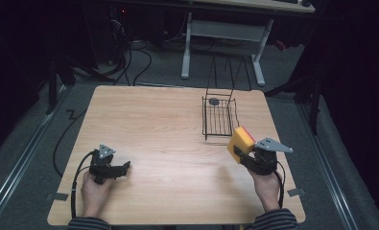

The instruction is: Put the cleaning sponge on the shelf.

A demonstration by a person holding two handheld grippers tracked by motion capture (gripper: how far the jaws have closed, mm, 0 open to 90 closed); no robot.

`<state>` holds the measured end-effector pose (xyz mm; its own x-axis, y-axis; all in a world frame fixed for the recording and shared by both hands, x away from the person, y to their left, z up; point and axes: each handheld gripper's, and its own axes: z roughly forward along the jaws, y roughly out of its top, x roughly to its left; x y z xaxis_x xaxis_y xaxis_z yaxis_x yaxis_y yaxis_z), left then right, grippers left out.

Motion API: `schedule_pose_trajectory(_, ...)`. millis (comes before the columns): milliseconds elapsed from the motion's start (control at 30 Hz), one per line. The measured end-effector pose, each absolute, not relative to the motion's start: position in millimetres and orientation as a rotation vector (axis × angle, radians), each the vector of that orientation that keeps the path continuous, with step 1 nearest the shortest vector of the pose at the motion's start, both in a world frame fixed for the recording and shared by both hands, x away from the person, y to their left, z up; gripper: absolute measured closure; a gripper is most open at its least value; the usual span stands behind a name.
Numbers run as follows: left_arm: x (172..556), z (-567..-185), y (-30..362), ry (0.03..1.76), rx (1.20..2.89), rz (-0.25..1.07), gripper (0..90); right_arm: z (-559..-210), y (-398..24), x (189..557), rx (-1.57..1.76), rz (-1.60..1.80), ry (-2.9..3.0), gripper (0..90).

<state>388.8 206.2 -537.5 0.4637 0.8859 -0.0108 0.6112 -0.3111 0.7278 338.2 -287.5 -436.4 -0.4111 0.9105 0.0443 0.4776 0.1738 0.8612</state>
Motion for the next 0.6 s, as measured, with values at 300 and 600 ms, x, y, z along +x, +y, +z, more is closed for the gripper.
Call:
schedule_pose_trajectory(300,388.8,-537.5,206.2,1.241,2.040,0.523,15.6,-422.8,-282.5,351.9,1.268,1.133,1.959,60.1)
schedule_pose_trajectory(600,388.7,-537.5,206.2,1.241,2.041,0.523,15.6,-412.2,-279.8,369.2,1.262,1.129,1.970,60.2)
